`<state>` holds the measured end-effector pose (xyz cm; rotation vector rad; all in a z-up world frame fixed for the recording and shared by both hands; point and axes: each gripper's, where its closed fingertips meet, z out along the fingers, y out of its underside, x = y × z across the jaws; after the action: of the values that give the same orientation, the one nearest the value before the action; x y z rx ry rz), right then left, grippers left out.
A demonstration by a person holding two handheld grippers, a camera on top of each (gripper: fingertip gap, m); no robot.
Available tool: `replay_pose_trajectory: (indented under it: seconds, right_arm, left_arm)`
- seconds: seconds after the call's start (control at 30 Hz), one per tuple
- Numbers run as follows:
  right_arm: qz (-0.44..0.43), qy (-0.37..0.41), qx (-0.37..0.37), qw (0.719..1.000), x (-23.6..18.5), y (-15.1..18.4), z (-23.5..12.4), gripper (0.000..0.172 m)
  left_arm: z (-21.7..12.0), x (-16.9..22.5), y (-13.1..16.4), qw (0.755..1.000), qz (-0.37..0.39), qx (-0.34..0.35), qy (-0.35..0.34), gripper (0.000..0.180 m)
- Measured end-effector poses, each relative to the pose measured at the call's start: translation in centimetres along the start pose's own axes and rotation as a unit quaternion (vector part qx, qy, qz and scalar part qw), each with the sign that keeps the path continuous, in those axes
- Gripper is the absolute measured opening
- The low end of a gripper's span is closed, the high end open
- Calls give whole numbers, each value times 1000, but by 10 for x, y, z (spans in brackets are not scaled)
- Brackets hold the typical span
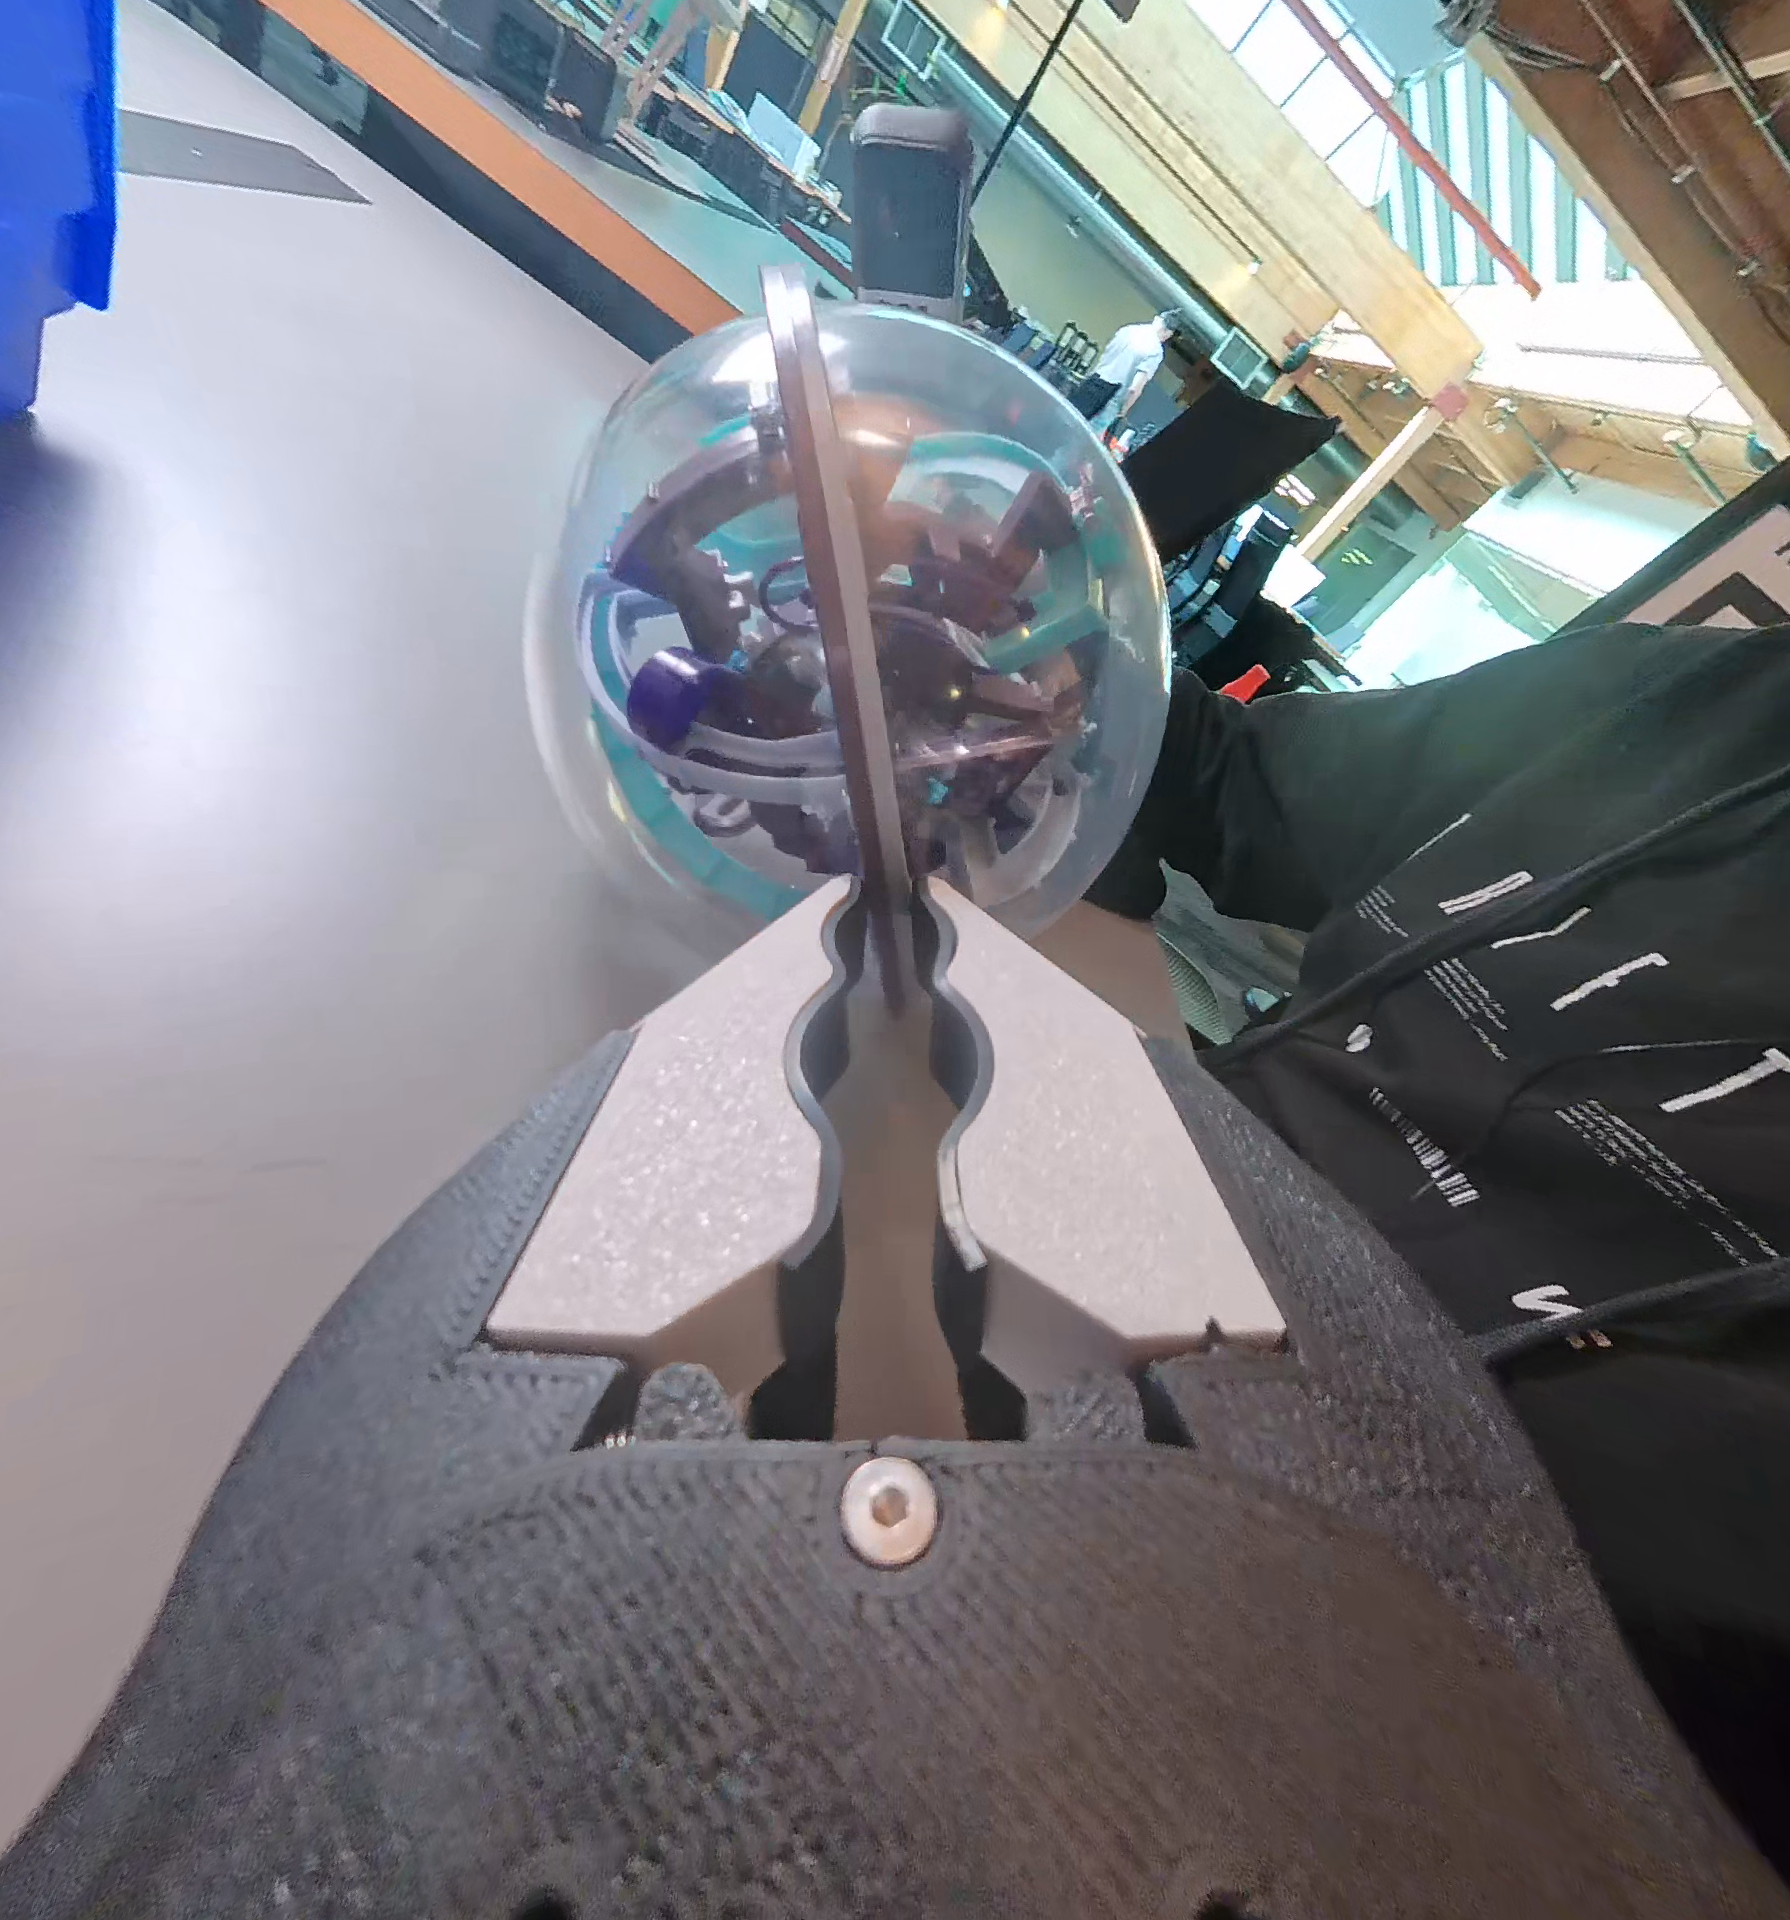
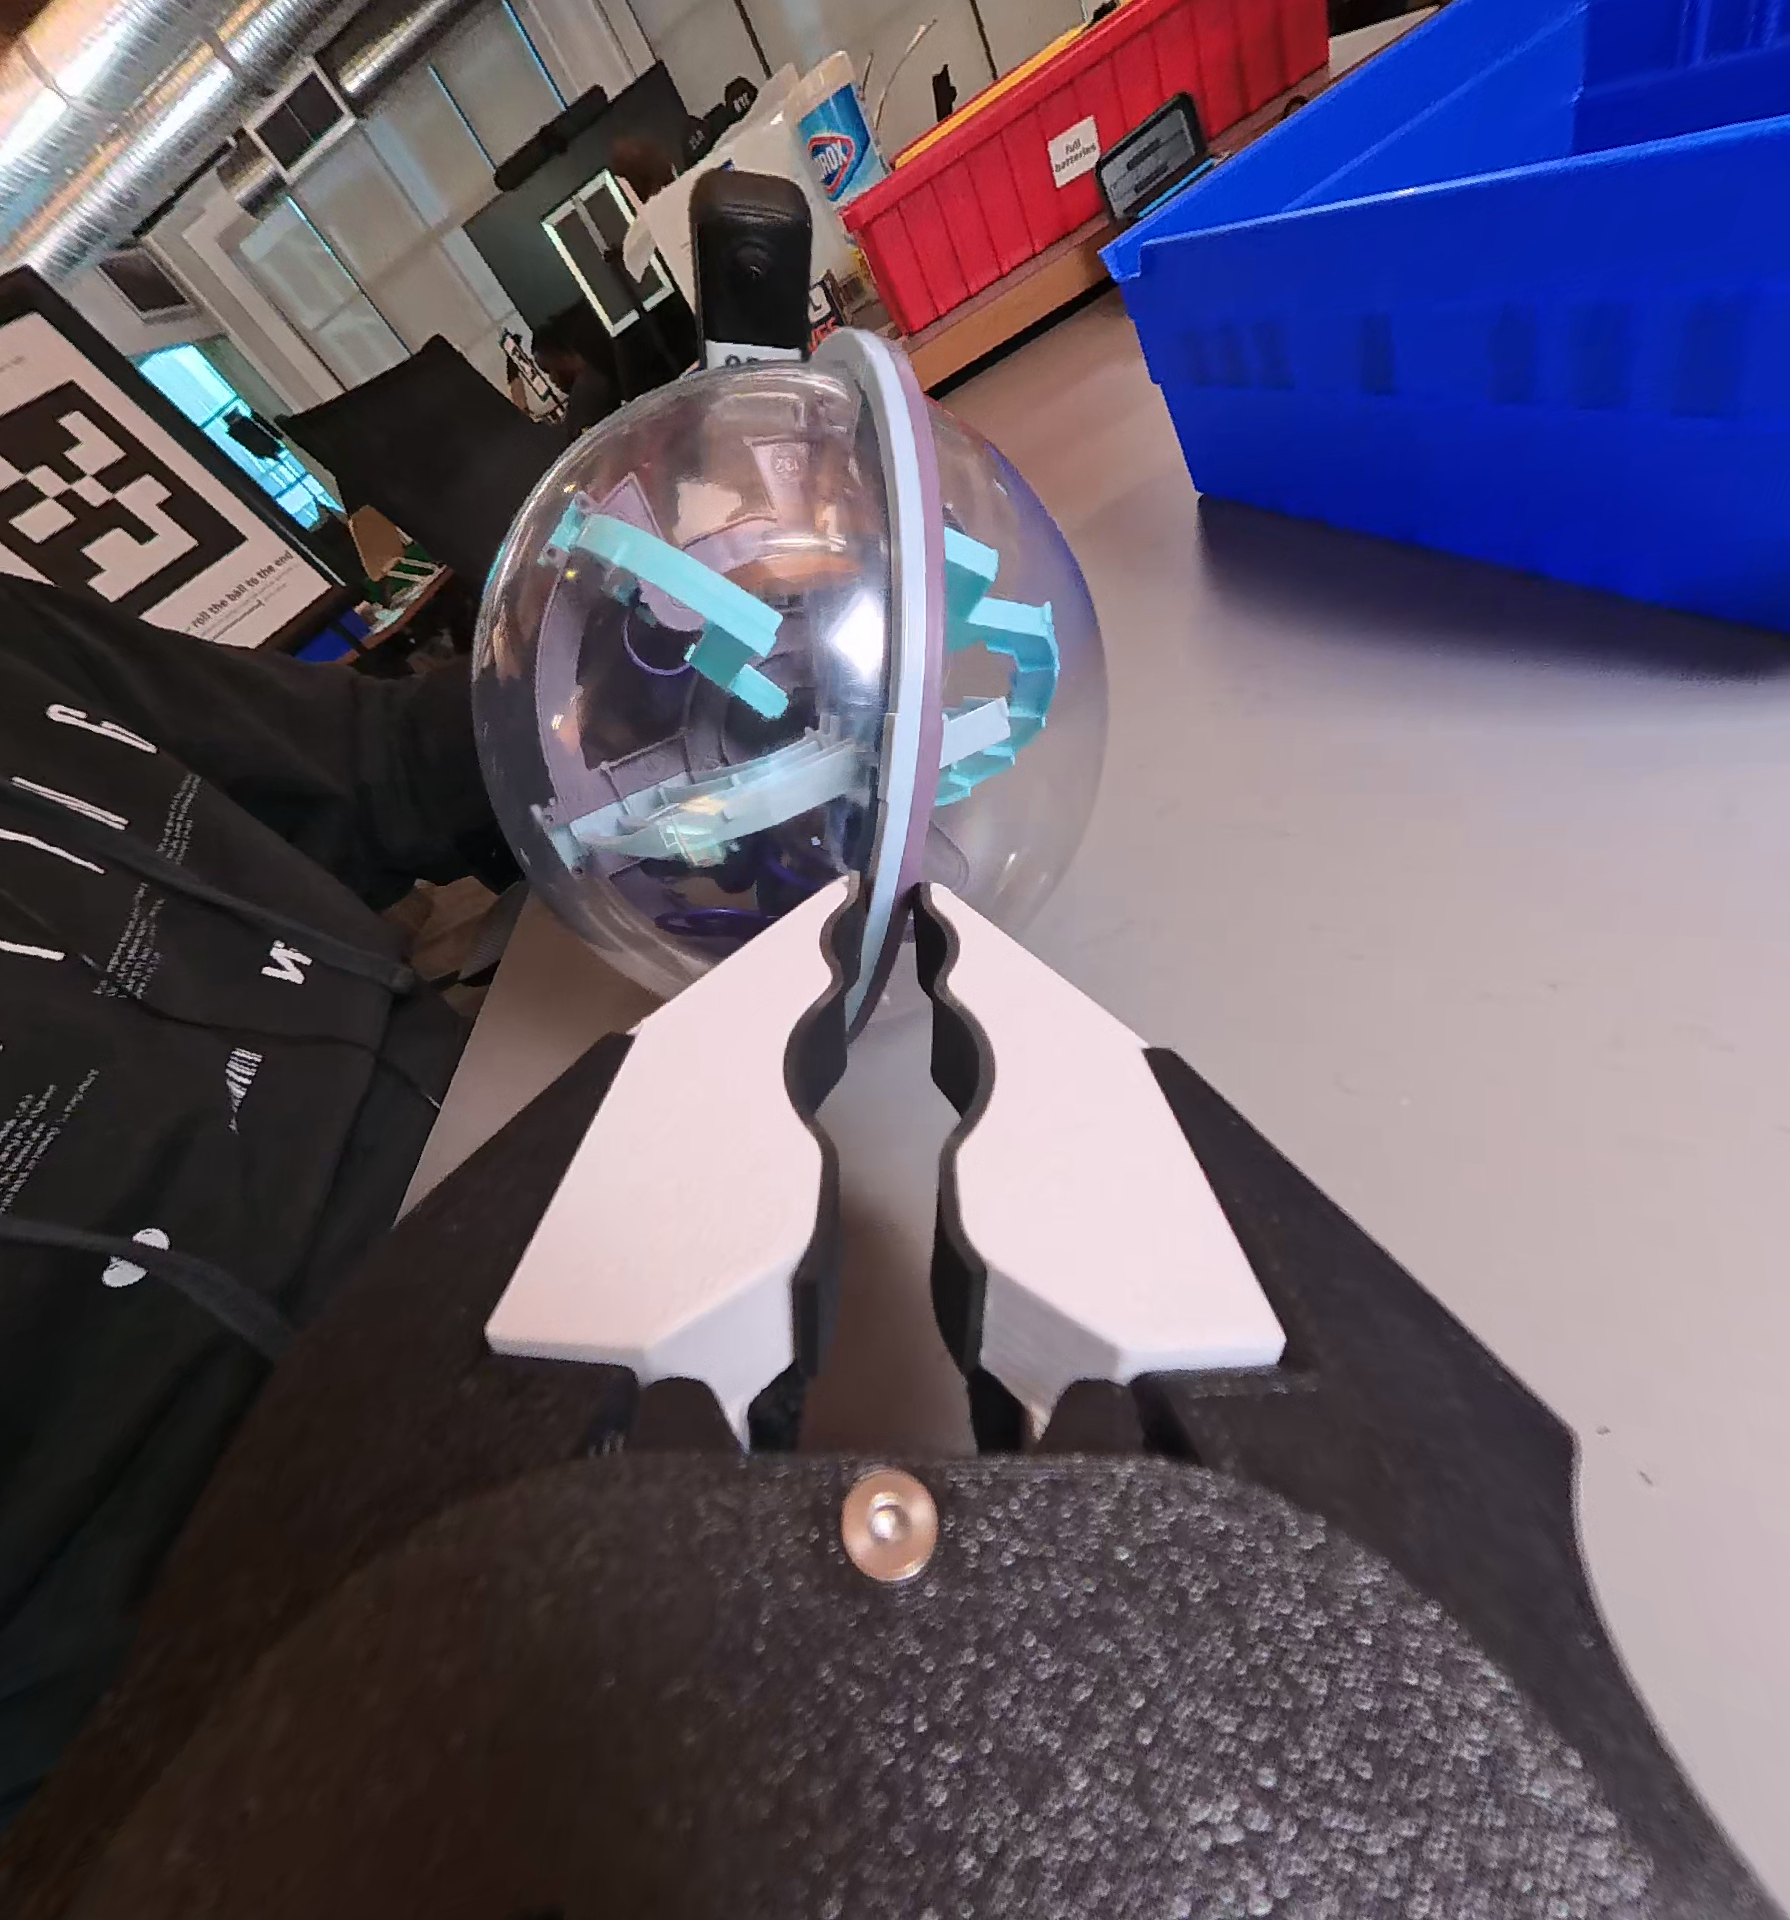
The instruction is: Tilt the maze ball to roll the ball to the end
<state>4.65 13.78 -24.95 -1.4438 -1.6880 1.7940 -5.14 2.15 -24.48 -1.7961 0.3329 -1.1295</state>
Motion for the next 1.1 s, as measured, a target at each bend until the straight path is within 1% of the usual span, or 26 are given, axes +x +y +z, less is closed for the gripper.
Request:
replay_pose_trajectory:
  seconds: [0.03, 0.07, 0.17, 0.23, 0.27, 0.3, 0.4, 0.47, 0.53, 0.63, 0.7, 0.77, 0.83, 0.87, 0.93, 1.03, 1.1]
  right_arm:
    - [-4, 1, -3, 1000, 0, 1, -1, 8]
    - [-8, 3, -8, 1000, 1, 3, -2, 12]
    - [-11, -10, -37, 999, -2, 12, -6, 31]
    - [-15, -19, -60, 998, -5, 21, -6, 36]
    - [-17, -27, -71, 997, -8, 25, -4, 33]
    - [-21, -36, -85, 995, -12, 30, -1, 27]
    - [-41, -24, -109, 993, -9, 41, 4, 7]
    - [-36, -42, -113, 992, -12, 44, 4, 6]
    - [-32, -43, -111, 992, -11, 44, 3, 6]
    - [-27, -48, -105, 993, -11, 42, 1, 5]
    - [-17, -48, -98, 994, -9, 40, 0, 6]
    - [-12, -47, -97, 994, -8, 40, 0, 6]
    - [-14, -45, -98, 994, -7, 40, 0, 6]
    - [-14, -44, -98, 994, -7, 40, 0, 6]
    - [-8, -38, -97, 994, -5, 40, 0, 6]
    - [-3, -33, -91, 995, -3, 38, 1, 6]
    - [-5, -40, -79, 996, -5, 34, 2, 5]
  left_arm:
    - [0, 0, 0, 1000, 3, 0, -3, 6]
    - [1, 0, -1, 1000, 4, 0, -3, 6]
    - [4, 0, 0, 1000, 14, -2, -15, 6]
    - [5, -1, 1, 1000, 22, -3, -21, 5]
    - [7, 0, -1, 999, 27, 2, -23, 5]
    - [7, 0, -2, 999, 33, 8, -26, 5]
    - [6, 2, -9, 996, 71, 34, -29, 6]
    - [8, 8, -9, 996, 83, 34, -17, 6]
    - [9, 10, -8, 996, 88, 31, -13, 6]
    - [10, 12, -7, 996, 79, 28, -4, 17]
    - [10, 10, -6, 998, 62, 27, 2, 20]
    - [11, 9, -5, 999, 44, 23, 8, 17]
    - [12, 8, -1, 999, 30, 15, 17, 7]
    - [12, 9, -2, 999, 17, 18, 23, 7]
    - [13, 11, -2, 999, 18, 19, 30, 7]
    - [12, 5, -6, 999, 30, 29, 2, 6]
    - [9, 3, -11, 999, 32, 40, 0, 5]
